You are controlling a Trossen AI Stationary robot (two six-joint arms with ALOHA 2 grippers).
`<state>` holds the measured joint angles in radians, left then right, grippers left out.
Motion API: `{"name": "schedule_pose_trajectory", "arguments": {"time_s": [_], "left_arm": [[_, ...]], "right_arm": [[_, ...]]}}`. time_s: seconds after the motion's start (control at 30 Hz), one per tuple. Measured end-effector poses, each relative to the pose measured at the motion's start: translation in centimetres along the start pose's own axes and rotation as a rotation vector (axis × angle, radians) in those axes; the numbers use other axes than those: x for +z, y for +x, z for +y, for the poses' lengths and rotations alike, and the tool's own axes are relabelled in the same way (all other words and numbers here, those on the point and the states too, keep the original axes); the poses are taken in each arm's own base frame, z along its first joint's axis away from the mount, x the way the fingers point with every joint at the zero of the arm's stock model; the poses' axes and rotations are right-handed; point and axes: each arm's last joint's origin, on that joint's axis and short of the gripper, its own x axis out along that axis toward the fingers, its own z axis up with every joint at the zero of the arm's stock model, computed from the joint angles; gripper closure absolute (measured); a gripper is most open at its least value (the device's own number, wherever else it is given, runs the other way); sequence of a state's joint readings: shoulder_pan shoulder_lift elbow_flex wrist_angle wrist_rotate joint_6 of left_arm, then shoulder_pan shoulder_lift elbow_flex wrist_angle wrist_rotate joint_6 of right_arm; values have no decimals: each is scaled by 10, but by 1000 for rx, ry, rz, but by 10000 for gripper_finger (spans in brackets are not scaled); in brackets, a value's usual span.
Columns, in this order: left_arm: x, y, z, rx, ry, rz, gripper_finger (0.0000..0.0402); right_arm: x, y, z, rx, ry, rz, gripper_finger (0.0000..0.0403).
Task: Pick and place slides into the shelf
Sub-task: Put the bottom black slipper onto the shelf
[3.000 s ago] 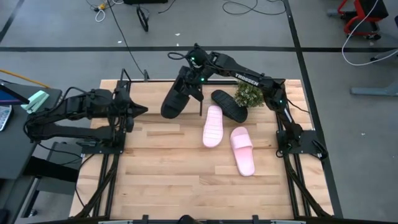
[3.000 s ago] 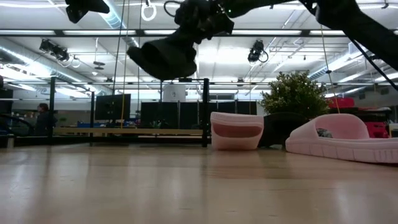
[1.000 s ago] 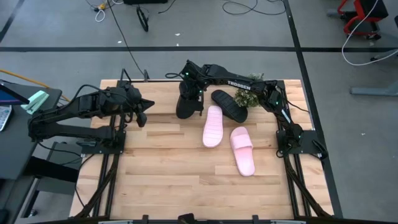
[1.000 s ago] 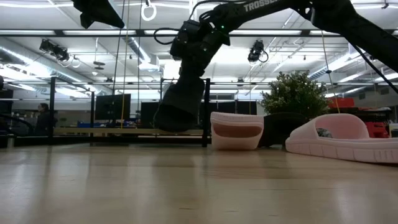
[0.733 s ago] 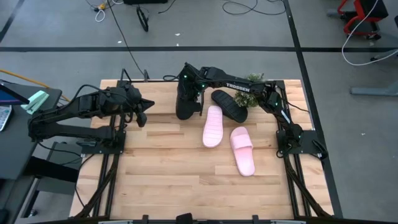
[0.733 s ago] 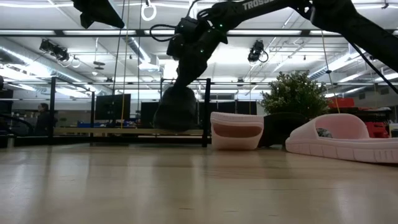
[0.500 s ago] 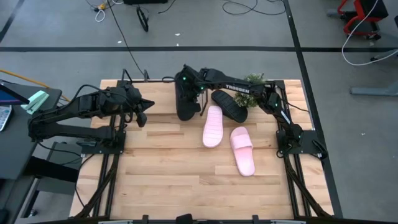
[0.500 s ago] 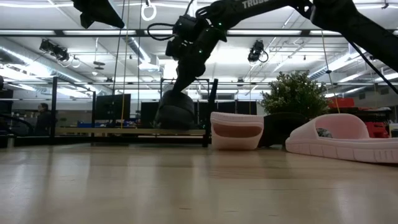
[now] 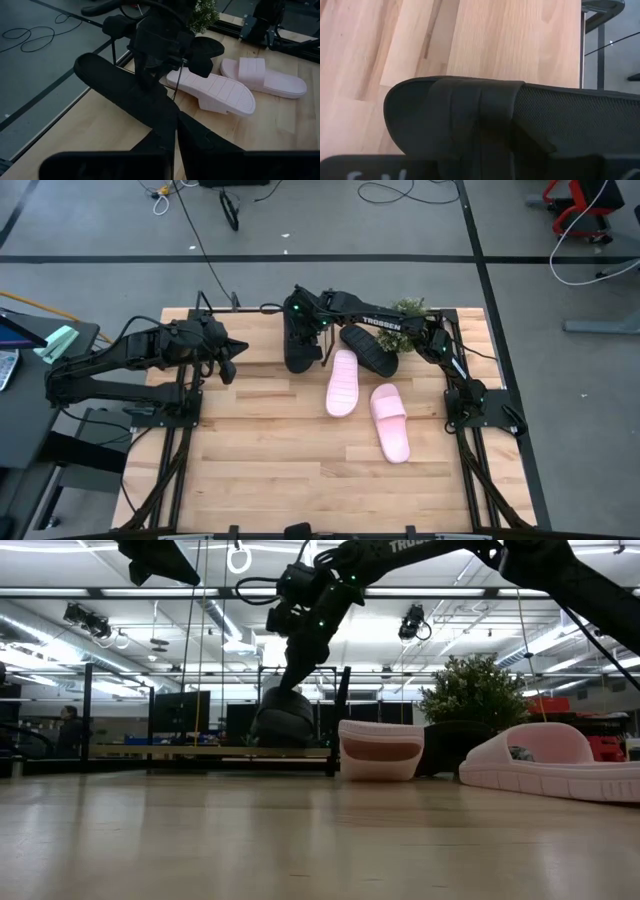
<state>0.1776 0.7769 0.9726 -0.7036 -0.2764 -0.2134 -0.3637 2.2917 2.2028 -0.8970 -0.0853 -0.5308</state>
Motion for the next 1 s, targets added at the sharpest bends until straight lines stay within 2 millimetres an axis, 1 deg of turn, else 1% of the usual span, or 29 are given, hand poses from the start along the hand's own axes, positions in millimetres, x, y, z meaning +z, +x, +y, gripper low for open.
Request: {"name": "schedule_pose_trajectory", "arguments": {"time_s": [0.13,0.2,0.3,0.47,0.53,0.63,0.77,1.0], "left_arm": [[0,0,0,0,0,1,390],[0,0,0,1,1,3,393],[0,0,0,1,1,5,392],[-1,0,0,1,2,5,379],[-1,0,0,1,2,7,376],[-1,0,0,3,3,11,375],[-2,0,0,5,6,19,383],[-3,0,1,6,7,26,393]], "right_arm": [[1,0,2,2,-3,1,275],[1,0,3,6,-6,6,280],[-1,0,4,20,-6,30,310],[-3,-2,6,36,-2,56,378],[-3,-6,6,43,-1,66,392],[-2,-8,6,50,-6,67,391],[-1,-12,8,102,-9,61,396],[-5,-9,8,108,-6,75,394]]}}
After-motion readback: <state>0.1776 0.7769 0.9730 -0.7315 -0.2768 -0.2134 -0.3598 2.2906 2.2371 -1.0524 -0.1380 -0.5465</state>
